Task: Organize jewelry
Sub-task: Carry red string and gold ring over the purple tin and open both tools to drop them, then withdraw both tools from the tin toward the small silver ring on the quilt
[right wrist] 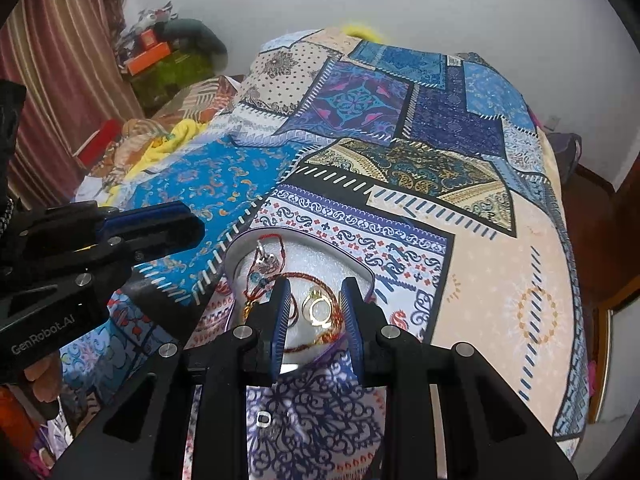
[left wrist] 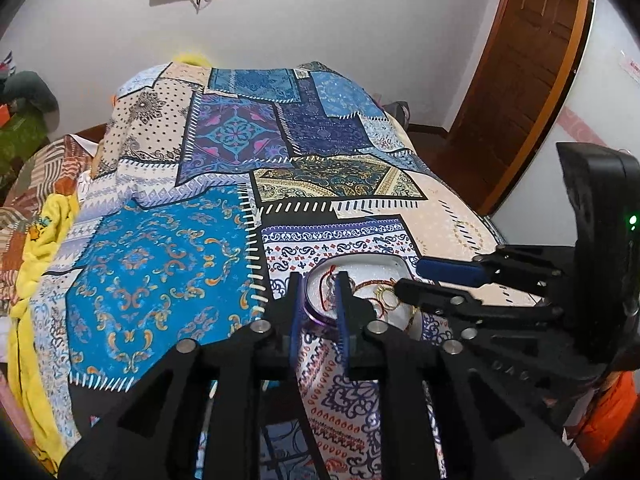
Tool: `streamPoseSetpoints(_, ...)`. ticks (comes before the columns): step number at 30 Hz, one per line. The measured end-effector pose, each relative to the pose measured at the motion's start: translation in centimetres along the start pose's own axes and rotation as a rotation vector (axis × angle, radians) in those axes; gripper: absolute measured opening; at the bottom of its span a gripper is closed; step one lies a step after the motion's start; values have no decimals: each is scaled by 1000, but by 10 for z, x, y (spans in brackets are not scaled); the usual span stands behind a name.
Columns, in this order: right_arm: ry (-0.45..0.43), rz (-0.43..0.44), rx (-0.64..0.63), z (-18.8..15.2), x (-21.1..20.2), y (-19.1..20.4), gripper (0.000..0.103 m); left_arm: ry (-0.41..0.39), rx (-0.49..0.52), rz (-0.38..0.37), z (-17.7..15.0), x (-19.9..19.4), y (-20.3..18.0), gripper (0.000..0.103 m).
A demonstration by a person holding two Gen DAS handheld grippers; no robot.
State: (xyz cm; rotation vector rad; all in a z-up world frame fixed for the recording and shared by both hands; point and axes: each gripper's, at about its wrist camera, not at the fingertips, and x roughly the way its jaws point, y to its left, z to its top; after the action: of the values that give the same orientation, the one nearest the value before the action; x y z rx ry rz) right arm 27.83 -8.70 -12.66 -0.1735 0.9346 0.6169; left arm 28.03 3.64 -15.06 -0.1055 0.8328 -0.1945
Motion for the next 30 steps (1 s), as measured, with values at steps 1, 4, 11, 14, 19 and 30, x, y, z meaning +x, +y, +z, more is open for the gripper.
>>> streamPoseSetpoints(1,-5,-3,-2,-1,-4,1,24,-3,2,2,-2,-3,-1,23)
streamPoseSetpoints(4,-18,-20,-16,-6,-17,3,29,-4,18,18,-7,-12,-5,27)
streamPoseSetpoints(11,-34,-65,-54,-24,-38,10,39,13,35,21,-26,-26,-12,36)
streamPoseSetpoints(14,-21,-77,-44,-33,-40,8,39,36,51,17,-36,-25,-18,36)
streamPoseSetpoints(19,28,-73,-22,-51,-33,7,39,78,60,16,-55,-21,-23,36)
streamPoseSetpoints(30,113,-50,-69,-73,-2,19,39,132,48,9,-83,-11,-19,36)
